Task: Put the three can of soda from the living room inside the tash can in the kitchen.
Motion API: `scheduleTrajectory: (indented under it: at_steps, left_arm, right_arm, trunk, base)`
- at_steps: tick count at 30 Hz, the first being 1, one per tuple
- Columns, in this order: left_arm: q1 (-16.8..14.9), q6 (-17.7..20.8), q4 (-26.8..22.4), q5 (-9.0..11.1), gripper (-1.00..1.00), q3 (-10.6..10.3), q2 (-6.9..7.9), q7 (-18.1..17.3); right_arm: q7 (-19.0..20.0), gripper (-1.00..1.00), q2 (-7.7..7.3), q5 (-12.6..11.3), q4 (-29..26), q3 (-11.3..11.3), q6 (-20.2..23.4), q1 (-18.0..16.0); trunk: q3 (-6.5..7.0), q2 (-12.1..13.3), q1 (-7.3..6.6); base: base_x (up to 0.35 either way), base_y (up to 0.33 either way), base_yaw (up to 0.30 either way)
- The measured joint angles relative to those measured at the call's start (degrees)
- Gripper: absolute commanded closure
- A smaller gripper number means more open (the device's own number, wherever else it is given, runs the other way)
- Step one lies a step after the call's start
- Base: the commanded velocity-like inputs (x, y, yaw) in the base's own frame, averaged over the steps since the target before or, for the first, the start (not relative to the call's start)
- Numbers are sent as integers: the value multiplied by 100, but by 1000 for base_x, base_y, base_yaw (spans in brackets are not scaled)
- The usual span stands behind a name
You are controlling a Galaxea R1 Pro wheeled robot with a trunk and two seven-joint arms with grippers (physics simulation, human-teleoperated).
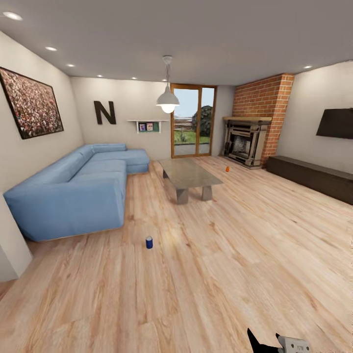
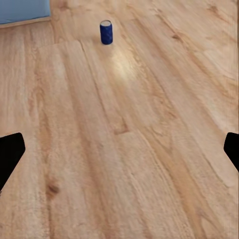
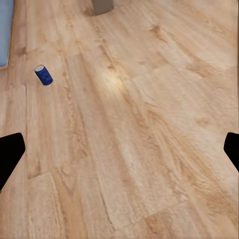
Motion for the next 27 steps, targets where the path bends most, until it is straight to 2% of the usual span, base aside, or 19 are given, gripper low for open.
scheduleTrajectory:
  at_steps: [14,27]
  left_arm:
    - [-89,-1,31,-15,-100,0,9,8]
    - [-91,-5,36,-15,-100,4,8,9]
  right_arm:
    - [0,-100,1,1,2,3,-8,0]
    - [6,-100,1,1,8,7,-16,0]
  trunk:
    - [0,0,0]
    - [0,0,0]
  base:
    - [219,259,-245]
    - [219,185,-245]
